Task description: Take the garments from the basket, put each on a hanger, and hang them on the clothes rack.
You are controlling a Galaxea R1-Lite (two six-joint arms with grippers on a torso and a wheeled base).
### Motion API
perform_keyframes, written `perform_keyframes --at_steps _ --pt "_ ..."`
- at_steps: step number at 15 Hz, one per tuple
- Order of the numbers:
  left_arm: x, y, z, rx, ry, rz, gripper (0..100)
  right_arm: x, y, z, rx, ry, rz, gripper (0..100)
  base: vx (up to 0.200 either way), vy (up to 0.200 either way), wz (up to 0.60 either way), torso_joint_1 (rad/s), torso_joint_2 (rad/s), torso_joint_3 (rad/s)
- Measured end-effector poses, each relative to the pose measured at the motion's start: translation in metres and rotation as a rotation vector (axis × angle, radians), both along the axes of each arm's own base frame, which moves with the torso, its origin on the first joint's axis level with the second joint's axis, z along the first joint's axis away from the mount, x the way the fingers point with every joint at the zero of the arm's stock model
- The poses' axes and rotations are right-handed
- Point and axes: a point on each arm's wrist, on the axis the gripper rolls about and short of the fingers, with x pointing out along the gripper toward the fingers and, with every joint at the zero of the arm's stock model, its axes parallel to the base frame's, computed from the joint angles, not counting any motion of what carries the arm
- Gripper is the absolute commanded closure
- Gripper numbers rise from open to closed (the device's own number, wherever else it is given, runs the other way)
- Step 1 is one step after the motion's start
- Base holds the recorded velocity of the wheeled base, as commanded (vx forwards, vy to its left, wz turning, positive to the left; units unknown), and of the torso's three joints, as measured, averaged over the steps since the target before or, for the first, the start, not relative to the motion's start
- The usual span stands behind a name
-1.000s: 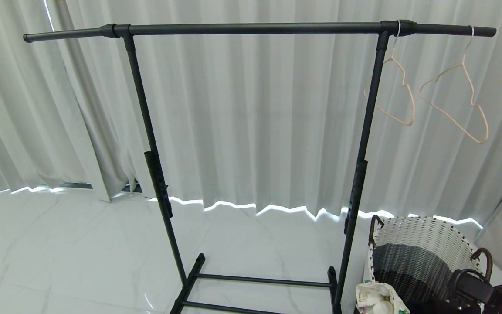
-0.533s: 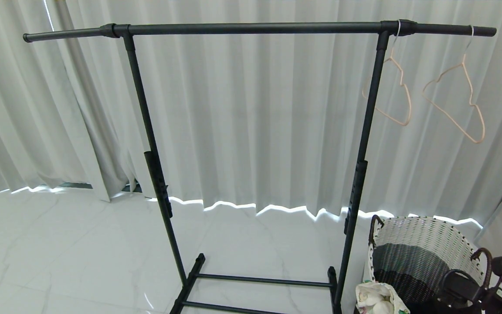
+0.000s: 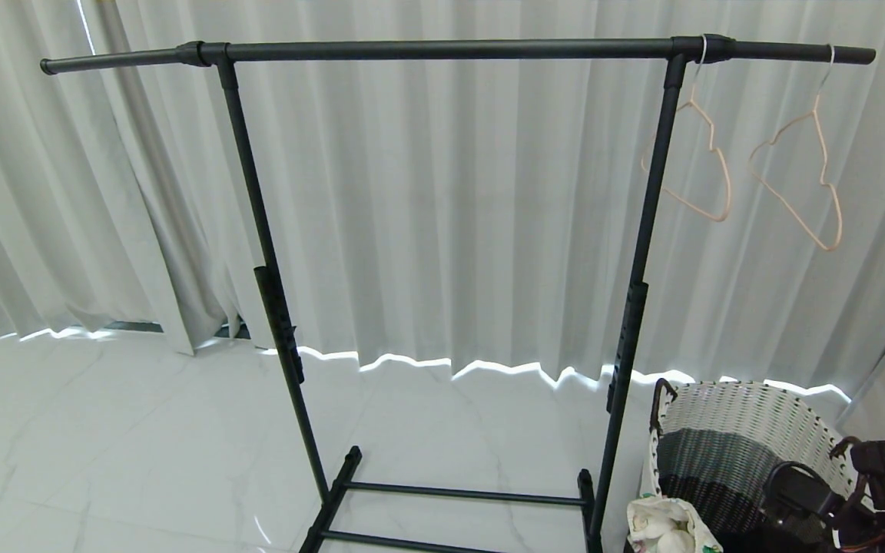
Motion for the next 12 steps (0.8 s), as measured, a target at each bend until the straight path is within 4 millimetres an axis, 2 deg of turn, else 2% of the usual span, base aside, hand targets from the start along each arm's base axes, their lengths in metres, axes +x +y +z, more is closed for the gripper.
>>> perform_keyframes --at_steps 6,12 --pt "0.000 0.000 0.000 0.000 0.000 0.000 0 -0.006 -0.002 0.002 0.000 0.002 -0.012 100 0.000 0.000 0.00 0.000 0.00 0.000" --pt "0.000 0.000 0.000 0.000 0.000 0.000 0 -0.027 -0.005 0.037 0.010 -0.167 -0.048 100 0.000 0.000 0.00 0.000 0.00 0.000"
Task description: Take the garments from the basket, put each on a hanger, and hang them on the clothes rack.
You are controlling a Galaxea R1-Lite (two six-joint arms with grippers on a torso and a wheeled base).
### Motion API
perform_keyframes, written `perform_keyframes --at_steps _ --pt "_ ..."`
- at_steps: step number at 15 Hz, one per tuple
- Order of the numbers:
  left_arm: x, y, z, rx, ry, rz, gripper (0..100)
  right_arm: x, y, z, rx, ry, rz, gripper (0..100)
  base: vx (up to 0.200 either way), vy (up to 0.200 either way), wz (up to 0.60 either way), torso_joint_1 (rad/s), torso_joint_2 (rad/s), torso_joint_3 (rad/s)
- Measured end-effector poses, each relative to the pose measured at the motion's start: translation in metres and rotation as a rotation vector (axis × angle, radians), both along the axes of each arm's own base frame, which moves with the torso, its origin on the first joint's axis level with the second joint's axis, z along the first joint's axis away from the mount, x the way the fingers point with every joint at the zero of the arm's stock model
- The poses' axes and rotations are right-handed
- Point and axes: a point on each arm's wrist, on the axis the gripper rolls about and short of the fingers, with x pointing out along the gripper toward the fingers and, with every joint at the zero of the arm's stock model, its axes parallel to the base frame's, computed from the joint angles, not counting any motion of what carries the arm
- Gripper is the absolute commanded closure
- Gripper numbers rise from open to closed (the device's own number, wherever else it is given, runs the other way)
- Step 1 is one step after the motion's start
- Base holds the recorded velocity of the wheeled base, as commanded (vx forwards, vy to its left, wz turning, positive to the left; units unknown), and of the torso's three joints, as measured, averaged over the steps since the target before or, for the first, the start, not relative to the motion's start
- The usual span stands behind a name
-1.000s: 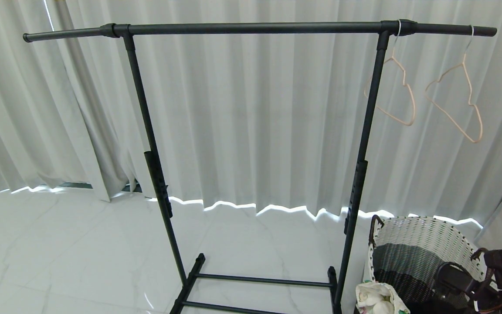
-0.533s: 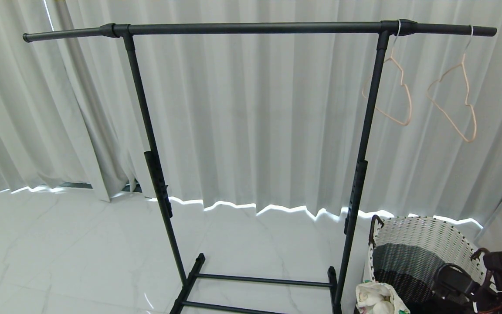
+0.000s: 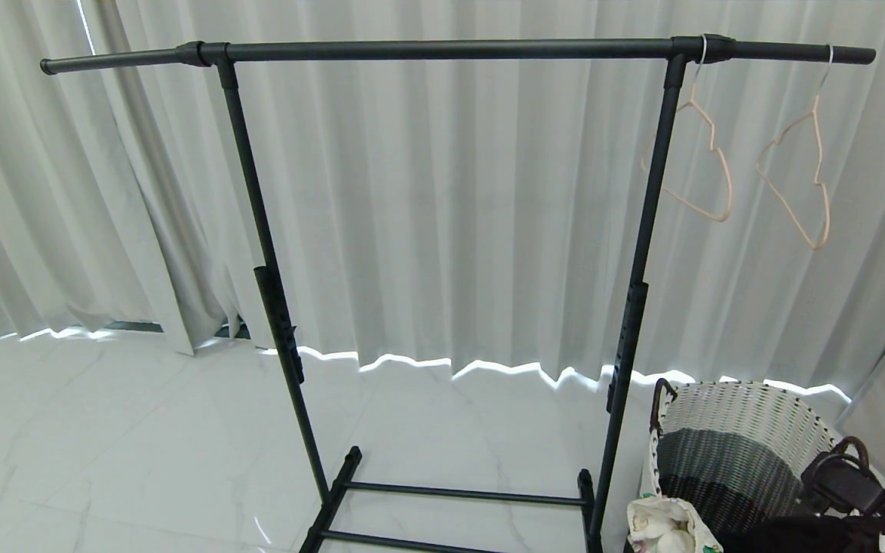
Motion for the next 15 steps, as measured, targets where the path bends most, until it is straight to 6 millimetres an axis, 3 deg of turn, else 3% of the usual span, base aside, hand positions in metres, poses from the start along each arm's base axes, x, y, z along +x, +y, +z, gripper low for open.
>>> perform_keyframes --at_steps 4,7,9,12,15 --pt "0.000 0.000 0.000 0.001 0.000 0.000 0 -0.013 0.001 0.034 -0.015 -0.176 -0.007 100 0.000 0.000 0.00 0.000 0.00 0.000" --pt "0.000 0.000 0.000 0.001 0.000 0.000 0 -0.026 0.002 0.067 -0.003 -0.108 -0.012 100 0.000 0.000 0.00 0.000 0.00 0.000" --pt "0.000 0.000 0.000 0.002 0.000 0.000 0 -0.037 0.003 0.111 0.022 -0.077 -0.032 100 0.000 0.000 0.00 0.000 0.00 0.000" --pt "0.000 0.000 0.000 0.005 0.000 0.000 0 -0.069 0.007 0.182 0.072 -0.140 -0.079 100 0.000 0.000 0.00 0.000 0.00 0.000" --pt "0.000 0.000 0.000 0.012 -0.001 -0.001 0 -0.102 0.010 0.230 0.094 -0.254 -0.095 100 -0.200 0.000 0.00 0.004 0.00 -0.002"
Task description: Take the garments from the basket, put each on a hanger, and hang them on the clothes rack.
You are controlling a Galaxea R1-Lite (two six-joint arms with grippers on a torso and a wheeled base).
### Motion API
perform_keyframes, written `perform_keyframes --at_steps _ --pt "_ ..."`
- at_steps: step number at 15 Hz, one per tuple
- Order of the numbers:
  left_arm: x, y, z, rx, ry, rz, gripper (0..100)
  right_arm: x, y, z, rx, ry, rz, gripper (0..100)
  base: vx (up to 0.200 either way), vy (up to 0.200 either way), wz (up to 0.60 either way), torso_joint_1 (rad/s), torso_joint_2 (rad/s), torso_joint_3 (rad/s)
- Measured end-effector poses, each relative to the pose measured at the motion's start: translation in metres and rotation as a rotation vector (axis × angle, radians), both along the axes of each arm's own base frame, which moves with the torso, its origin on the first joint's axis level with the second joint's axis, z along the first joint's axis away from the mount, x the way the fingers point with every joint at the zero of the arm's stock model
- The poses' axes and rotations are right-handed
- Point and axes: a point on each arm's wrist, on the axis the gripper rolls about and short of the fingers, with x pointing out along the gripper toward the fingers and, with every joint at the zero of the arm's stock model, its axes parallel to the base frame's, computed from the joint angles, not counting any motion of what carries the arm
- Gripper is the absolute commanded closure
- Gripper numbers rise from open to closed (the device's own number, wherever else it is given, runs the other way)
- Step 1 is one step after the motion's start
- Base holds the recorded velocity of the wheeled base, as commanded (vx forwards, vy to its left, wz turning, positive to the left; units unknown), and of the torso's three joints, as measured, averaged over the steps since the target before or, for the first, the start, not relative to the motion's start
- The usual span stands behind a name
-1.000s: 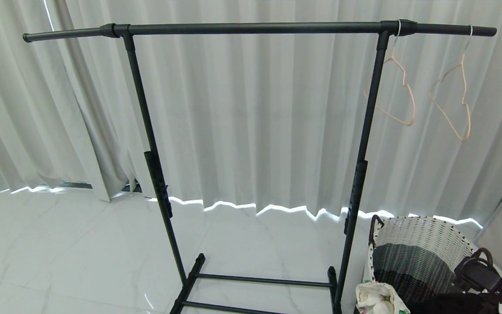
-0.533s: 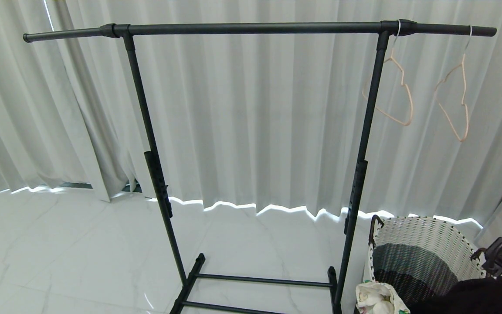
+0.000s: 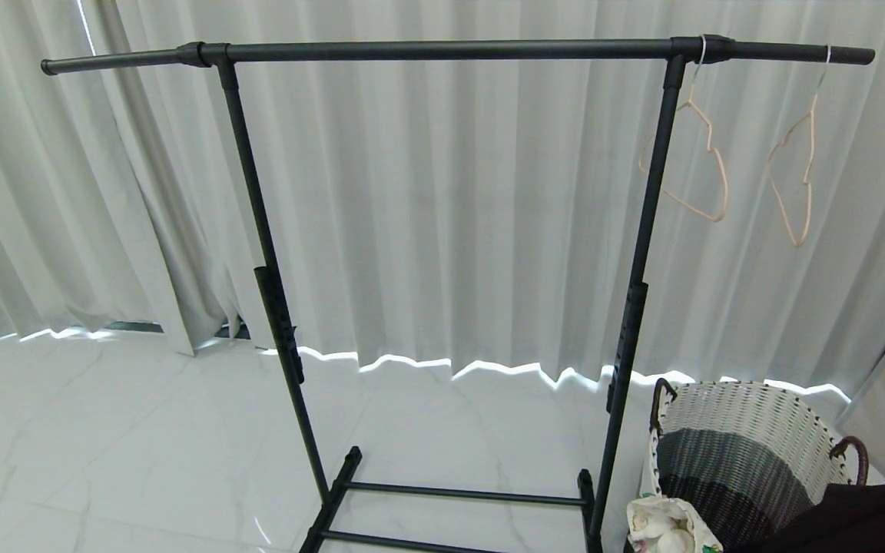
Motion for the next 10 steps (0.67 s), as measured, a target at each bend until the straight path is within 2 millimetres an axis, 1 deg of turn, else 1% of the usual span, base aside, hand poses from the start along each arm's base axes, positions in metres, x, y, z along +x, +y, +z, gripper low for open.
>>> perform_keyframes --at_steps 2,6,10 --pt "0.000 0.000 0.000 0.002 -0.001 0.000 0 -0.011 0.001 0.015 -0.003 -0.067 0.006 100 -0.200 0.000 0.00 0.012 0.00 0.005" --pt "0.000 0.000 0.000 0.001 0.000 0.000 0 -0.021 0.004 0.021 -0.008 -0.114 0.035 100 -0.200 0.000 0.00 0.004 0.00 0.004" --pt "0.000 0.000 0.000 0.003 -0.001 0.000 0 -0.022 0.007 0.022 -0.008 -0.118 0.105 100 0.000 0.000 0.00 0.000 0.00 0.000"
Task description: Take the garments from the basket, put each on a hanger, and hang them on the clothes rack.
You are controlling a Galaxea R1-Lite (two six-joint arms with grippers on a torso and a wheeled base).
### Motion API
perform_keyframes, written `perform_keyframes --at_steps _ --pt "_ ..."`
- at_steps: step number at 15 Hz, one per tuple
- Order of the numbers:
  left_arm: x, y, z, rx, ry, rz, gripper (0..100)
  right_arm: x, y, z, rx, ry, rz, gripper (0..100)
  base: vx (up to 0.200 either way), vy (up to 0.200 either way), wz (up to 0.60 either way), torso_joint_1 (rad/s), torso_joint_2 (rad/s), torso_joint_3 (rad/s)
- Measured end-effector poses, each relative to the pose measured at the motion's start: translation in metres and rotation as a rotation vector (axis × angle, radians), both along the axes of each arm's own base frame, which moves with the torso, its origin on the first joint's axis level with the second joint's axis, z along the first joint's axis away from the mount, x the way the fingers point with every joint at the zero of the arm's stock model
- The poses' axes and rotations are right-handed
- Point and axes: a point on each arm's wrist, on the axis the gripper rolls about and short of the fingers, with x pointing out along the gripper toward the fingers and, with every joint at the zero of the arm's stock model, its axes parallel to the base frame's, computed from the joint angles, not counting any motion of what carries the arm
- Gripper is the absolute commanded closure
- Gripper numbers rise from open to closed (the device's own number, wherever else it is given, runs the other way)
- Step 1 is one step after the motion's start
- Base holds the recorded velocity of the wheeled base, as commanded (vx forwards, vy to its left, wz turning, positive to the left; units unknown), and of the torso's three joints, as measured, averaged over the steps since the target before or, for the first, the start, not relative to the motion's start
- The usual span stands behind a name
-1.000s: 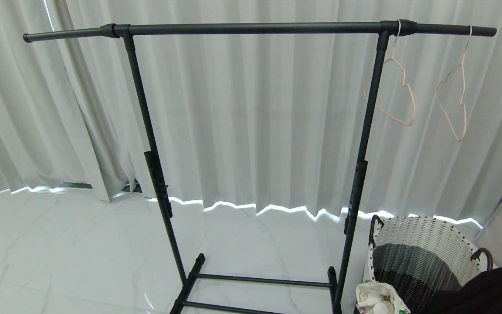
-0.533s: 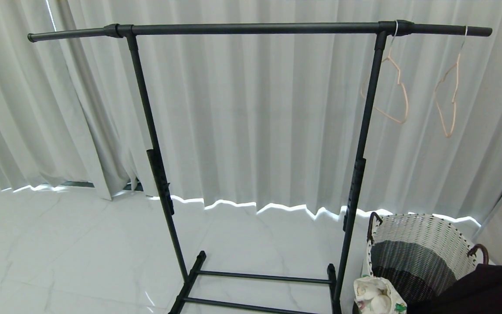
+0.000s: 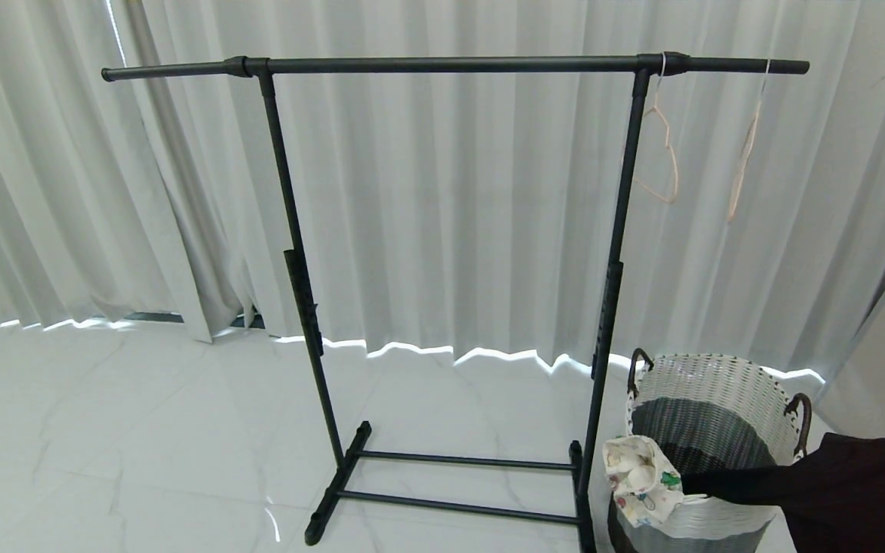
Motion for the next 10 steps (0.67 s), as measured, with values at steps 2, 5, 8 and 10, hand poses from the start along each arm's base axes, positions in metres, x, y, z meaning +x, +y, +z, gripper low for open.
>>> perform_keyframes --at_steps 2,5,8,10 --pt "0.0000 0.0000 0.0000 0.000 0.000 0.000 0 0.0001 0.0009 -0.0007 -0.001 0.004 0.019 100 0.000 0.100 0.00 0.001 0.00 0.001" --pt "0.0000 0.0000 0.0000 -0.001 0.001 0.000 0 0.0002 0.0017 -0.0010 -0.001 0.005 0.037 100 0.000 0.200 0.00 0.004 0.00 0.001" --pt "0.0000 0.0000 -0.0001 -0.001 0.001 -0.001 0 0.0003 0.0028 -0.0029 -0.001 0.019 0.061 100 0.000 0.200 0.00 0.002 0.00 0.002" --pt "0.0000 0.0000 0.0000 -0.001 0.000 0.000 0 0.0011 0.0032 -0.0055 -0.002 0.032 0.068 100 0.000 0.200 0.00 0.002 0.00 0.005"
